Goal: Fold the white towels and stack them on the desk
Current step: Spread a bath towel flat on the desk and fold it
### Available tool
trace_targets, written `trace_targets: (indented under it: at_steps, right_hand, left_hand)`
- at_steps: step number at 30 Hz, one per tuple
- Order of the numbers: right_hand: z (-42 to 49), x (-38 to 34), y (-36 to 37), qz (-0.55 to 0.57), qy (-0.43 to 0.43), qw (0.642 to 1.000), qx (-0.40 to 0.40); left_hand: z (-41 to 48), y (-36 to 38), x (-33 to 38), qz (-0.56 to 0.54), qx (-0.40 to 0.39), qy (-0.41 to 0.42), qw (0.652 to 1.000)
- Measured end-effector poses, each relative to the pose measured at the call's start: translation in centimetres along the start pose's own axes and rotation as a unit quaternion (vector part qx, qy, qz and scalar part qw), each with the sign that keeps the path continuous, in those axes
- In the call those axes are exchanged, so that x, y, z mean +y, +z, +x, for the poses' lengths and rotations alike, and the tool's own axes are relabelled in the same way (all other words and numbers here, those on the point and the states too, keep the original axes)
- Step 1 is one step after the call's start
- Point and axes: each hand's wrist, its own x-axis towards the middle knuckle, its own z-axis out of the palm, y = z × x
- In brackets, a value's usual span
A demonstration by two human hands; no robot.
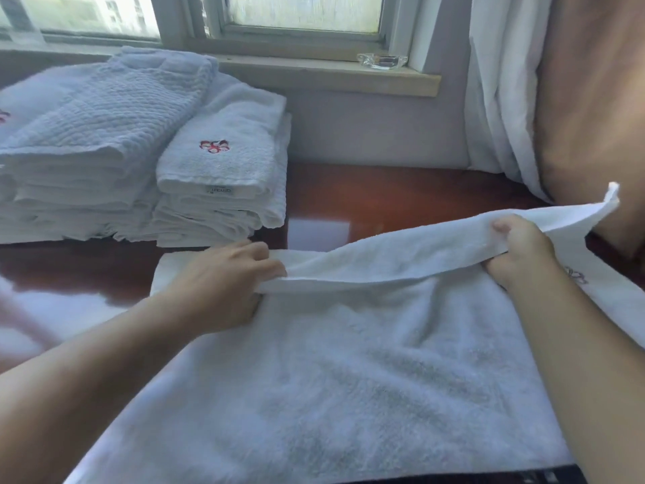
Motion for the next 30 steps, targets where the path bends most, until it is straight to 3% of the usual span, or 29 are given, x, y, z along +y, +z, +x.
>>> trace_targets:
  at_steps: [7,12,18,22,25,30]
  right_hand:
    - [-1.9,-1.2,-2.1,0.016,0.013,0.999,-0.027]
    - [-0.6,-3.9,-5.8,0.04,-0.035,0.997,0.058]
    - [3.5,-5.2,-7.7,-0.029,-0.018,0.992,0.123]
    - [3.4,-5.7,-8.1,-0.154,-0.132,0.927,0.316]
    - [3.2,-5.5,-11.2,-0.279,-0.171,0.888,0.322]
    - [1.9,-5.3,-13.0,-0.359,-0.217,0.842,0.34]
  left_hand:
    - [8.9,1.7,11.1,0.017,0.002,-0.069,0.997]
    - [10.9,4.4,14.5,0.004,0.005,-0.076,0.997]
    - [9.9,4.6,14.3,-0.028,0.169,-0.004,0.985]
    - [9.5,4.2,14.3,-0.051,0.202,0.056,0.976]
    - [9.1,4.1,13.9,-0.086,0.168,0.086,0.978]
    - [8.8,4.0,13.5,-0.112,0.173,0.125,0.971]
